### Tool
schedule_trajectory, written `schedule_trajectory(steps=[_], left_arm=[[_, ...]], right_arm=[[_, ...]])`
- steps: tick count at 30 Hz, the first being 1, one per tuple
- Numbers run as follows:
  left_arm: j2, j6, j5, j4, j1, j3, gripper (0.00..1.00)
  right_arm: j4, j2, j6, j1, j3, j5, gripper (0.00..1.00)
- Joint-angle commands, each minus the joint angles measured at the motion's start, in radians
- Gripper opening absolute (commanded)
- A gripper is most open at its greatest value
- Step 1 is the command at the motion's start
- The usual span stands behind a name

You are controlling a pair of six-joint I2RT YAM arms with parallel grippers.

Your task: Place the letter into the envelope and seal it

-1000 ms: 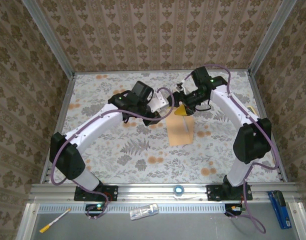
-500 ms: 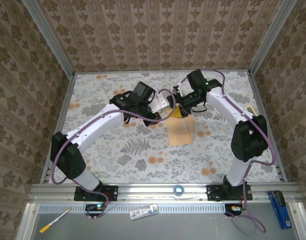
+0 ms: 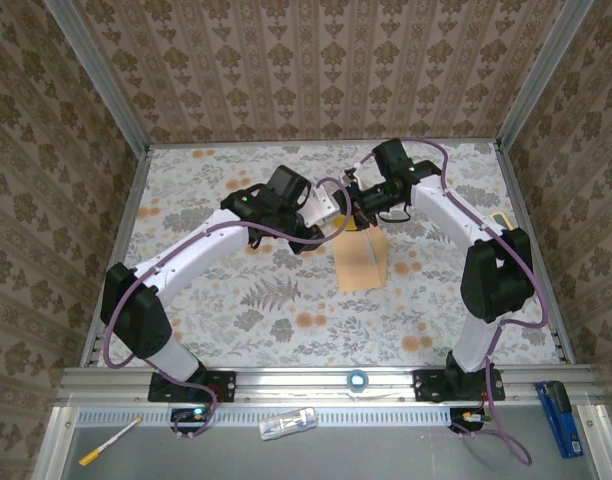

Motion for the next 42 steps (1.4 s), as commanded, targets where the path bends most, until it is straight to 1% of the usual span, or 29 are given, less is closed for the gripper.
schedule_trajectory(steps=[1,10,21,42], left_arm=[[-0.030,-0.050,0.047,0.046,0.021,-0.023,0.02],[-0.055,-0.101,0.096,0.094,0.060,-0.047,0.02],[-0.055,-0.108,0.115,0.095,0.062,-0.045,0.02],[-0.050,-0.116,0.125,0.100,0.062,-0.053,0.02]], right_arm=[[0.003,0.008,0.007,0.006,-0.023,-0.044,0.46],[0.035,0.000,0.030,0.006,-0.039,-0.053,0.45],[0.060,0.023,0.054,0.007,-0.017,-0.058,0.43],[0.092,0.051,0.074,0.007,0.001,-0.067,0.35]])
